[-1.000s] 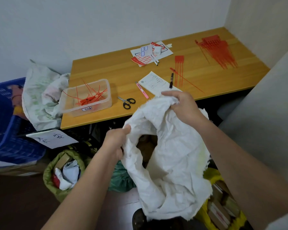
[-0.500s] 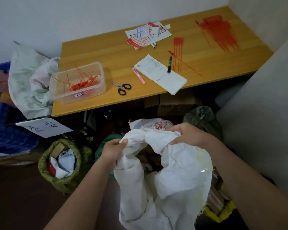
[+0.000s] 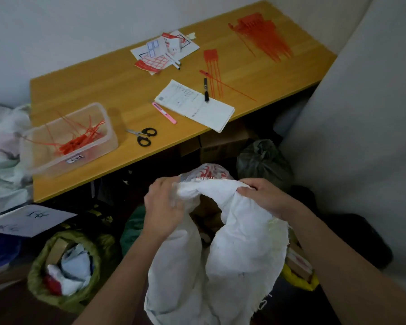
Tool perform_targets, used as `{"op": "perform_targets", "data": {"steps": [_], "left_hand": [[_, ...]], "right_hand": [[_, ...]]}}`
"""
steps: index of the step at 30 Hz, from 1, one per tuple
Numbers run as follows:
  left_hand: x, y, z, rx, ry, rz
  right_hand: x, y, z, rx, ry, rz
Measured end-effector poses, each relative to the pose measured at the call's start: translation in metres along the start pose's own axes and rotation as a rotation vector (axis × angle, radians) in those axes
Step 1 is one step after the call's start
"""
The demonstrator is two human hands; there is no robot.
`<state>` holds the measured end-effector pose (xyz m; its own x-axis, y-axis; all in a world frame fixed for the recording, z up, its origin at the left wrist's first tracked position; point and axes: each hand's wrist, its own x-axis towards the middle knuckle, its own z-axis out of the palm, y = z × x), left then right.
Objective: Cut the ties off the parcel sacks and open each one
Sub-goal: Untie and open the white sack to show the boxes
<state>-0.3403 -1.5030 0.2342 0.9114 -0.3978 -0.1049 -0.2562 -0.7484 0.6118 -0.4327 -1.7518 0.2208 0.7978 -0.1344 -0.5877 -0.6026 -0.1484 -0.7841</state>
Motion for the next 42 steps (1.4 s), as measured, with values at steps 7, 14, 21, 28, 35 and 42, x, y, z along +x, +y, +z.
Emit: {"op": "perform_targets", "data": {"steps": [7,14,21,28,35,42], "left_hand": [[0.031,0.016,0.035,-0.090,-0.167,0.369],[0.058,0.008,0.044,-0.228,-0.222,0.125],[0.077,0.034,0.046,-0.292,-0.314,-0.018],[0.092,0.013,0.039,-0.489,-0.405,-0.240],[0.093,-0.024,0.041,-0.326,-0.396,-0.209],[0.085,-0.001,0.036,-0.032,-0.319,0.524]], "right_hand": [[0.012,-0.007,0.017,-0.083,0.118,-0.090],[0.006,0.006,0.057,-0.231,0.879,-0.130],[0.002,0.012,0.109,-0.427,0.857,0.167],[0.003,0.051,0.087,-0.059,0.776,0.180],[-0.017,0.058,0.080,0.287,0.614,-0.006],[-0.023,0.050,0.076,0.389,0.610,-0.111]]}}
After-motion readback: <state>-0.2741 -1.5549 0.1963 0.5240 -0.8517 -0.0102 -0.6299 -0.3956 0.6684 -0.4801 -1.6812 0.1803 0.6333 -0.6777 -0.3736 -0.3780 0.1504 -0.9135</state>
